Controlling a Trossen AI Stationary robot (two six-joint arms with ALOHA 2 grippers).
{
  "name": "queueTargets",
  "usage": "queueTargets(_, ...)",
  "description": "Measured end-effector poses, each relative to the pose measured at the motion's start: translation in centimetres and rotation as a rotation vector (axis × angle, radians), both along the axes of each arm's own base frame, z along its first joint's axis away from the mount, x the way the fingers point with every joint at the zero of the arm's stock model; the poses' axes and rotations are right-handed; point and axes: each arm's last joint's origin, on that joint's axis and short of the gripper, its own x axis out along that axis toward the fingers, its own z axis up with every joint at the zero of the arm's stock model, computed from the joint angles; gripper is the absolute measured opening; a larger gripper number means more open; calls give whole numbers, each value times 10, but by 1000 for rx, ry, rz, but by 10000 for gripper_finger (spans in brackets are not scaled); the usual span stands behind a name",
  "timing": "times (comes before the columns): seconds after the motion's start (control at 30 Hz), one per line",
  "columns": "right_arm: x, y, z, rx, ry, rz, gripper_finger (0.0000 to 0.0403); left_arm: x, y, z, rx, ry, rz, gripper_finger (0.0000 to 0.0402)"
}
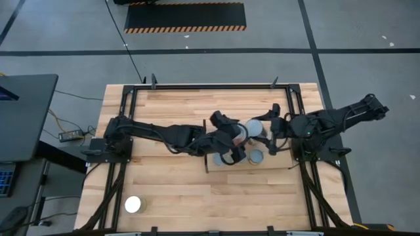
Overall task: Pick and place cans onto a shelf
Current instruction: Put the blue on the shelf aligned with the red can
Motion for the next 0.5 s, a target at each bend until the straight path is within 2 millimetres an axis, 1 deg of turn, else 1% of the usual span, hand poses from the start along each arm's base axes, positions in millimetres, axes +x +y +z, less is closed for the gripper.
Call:
queueTargets(0.13, -17, -1, 3, 29, 1, 17, 324, -27, -15, 18, 42, 21, 43, 354)
queueTargets(0.23, -31, -3, 4, 53, 1, 1, 324, -47, -27, 24, 79, 47, 98, 352)
queueTargets(0.37, -51, -8, 2, 76, 20, -48, 324, -69, -43, 30, 101, 47, 145, 349)
queueTargets(0.43, -58, -10, -5, 91, 13, -75, 324, -76, -51, 30, 109, 47, 156, 348)
queueTargets(0.5, -63, -11, -16, 110, 10, -98, 324, -82, -59, 28, 103, 51, 153, 348)
